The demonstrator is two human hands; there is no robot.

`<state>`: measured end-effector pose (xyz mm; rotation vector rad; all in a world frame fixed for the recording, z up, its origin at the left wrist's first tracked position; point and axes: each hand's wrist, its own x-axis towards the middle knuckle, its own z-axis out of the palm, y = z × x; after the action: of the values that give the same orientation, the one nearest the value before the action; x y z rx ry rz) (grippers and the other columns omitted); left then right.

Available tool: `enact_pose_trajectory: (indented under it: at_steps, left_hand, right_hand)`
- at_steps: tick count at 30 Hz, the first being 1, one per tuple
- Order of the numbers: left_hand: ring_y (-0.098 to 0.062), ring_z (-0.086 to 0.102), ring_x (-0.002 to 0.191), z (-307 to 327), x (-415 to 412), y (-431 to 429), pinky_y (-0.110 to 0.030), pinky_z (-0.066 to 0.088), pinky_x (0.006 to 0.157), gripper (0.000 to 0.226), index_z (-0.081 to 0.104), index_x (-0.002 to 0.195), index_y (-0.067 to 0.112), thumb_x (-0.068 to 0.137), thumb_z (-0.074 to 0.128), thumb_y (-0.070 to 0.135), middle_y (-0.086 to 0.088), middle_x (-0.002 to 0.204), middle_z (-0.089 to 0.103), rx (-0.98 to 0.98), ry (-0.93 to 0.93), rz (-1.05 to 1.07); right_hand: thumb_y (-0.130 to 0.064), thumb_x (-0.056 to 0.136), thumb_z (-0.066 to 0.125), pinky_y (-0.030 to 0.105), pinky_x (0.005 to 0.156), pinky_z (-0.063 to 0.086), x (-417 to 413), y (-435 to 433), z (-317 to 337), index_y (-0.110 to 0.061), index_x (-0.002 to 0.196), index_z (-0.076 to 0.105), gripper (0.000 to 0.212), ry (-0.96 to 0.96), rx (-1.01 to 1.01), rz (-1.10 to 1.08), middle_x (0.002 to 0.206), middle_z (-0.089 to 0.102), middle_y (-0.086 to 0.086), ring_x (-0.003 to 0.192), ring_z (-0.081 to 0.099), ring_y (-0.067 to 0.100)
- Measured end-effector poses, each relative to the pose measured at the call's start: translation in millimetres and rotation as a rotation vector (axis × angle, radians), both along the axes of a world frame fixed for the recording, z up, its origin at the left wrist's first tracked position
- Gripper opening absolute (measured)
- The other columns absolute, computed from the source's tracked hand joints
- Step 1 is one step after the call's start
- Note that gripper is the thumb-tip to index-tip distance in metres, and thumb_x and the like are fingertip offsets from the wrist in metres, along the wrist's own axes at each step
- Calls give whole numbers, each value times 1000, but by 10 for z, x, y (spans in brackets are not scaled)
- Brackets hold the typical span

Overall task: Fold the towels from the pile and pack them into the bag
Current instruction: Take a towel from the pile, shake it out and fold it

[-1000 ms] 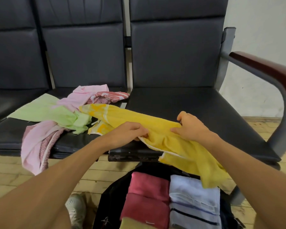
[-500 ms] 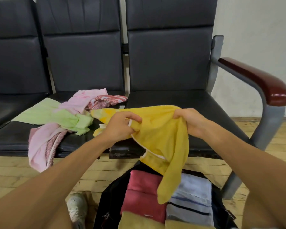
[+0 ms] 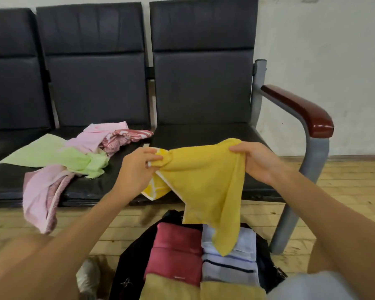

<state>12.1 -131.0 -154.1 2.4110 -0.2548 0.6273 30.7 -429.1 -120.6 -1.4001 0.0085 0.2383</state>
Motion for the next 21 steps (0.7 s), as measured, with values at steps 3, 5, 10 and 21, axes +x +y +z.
enact_pose_trajectory:
  at_steps: [3,5,10,21]
  left_hand:
    - [-18,61,96,37,2,42,-29,48,88,20,75,104,9,84,71,7,-4,113,65,22,-26,57]
    - [-14,56,86,29,-35,24,-24,42,79,14,74,99,9,88,68,11,-2,101,65,25,-21,73]
    - [-13,67,62,17,-61,30,-37,56,74,10,72,93,16,92,62,14,-4,76,68,-134,57,40]
    - [-27,66,74,37,-110,102,-49,55,74,19,53,89,34,101,43,24,-9,79,66,-252,113,101]
  right_hand:
    - [-12,89,65,41,87,54,7,-79,-34,-11,120,63,32,30,18,-22,116,67,9,106,66,26]
    - [-12,83,71,45,90,54,7,-108,-75,-12,125,59,44,88,33,-29,121,65,11,109,65,29]
    - [-10,72,77,44,90,54,-8,-151,-90,-10,123,61,53,104,-37,4,122,66,11,109,65,30]
    - [-19,69,81,40,75,53,-50,-91,-170,-8,116,60,53,340,-262,85,116,66,12,104,63,29]
